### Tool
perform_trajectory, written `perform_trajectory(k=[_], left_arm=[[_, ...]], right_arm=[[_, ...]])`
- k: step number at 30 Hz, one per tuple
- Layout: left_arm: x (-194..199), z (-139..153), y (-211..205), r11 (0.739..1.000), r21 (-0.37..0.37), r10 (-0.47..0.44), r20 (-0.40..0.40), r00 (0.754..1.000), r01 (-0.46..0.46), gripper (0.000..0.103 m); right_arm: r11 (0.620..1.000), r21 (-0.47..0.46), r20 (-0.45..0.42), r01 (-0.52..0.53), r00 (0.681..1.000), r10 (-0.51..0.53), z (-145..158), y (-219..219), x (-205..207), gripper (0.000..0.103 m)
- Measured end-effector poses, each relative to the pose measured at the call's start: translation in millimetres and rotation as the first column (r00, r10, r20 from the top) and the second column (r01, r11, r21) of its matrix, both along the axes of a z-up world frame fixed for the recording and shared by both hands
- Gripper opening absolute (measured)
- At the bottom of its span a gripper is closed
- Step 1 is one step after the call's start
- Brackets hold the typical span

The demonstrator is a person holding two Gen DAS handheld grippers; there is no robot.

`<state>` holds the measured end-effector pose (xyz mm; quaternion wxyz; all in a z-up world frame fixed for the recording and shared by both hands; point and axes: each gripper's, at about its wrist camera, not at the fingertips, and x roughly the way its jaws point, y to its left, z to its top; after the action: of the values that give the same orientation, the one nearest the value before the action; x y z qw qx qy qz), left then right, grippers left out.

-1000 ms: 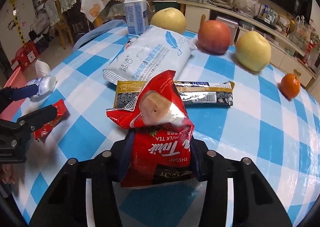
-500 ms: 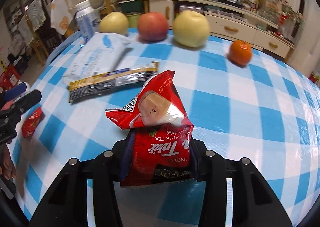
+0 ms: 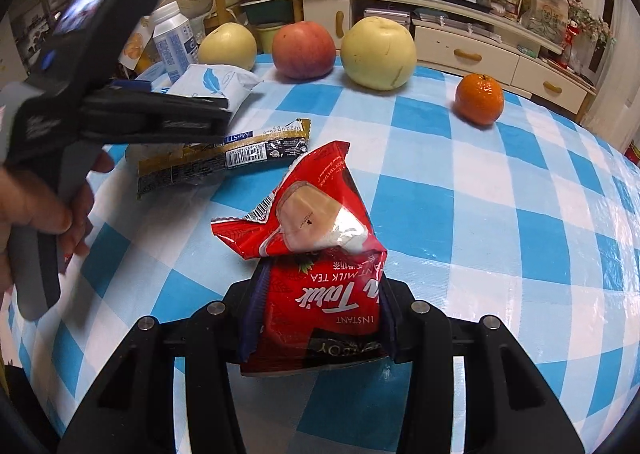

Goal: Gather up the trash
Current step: 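Lift the milk tea packet and wipe pack and carry them to the pink bucket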

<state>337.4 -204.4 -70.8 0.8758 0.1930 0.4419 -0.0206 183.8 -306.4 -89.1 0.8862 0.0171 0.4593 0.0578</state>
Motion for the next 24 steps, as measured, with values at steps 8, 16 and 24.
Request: perform_trajectory(k=[8, 16, 24], left_arm=[[12, -17, 11, 0.996, -0.059, 0.06, -0.075, 0.995, -0.064, 0.085], [-12, -11, 25, 0.988, -0.133, 0.072, -0.067, 0.995, -0.08, 0.073], [-50, -10, 50, 0.959, -0.271, 0.059, -0.098, 0.993, -0.084, 0.071]], right_arm=[[1.0, 0.02, 0.001, -0.005, 1.0, 0.005, 2, -5, -1, 0.048], [0.999, 0.026, 0.006, -0.023, 1.0, 0.023, 4, -2, -4, 0.048], [0.993, 0.114, -0.01, -0.034, 0.999, 0.035, 3, -8, -13, 0.048]])
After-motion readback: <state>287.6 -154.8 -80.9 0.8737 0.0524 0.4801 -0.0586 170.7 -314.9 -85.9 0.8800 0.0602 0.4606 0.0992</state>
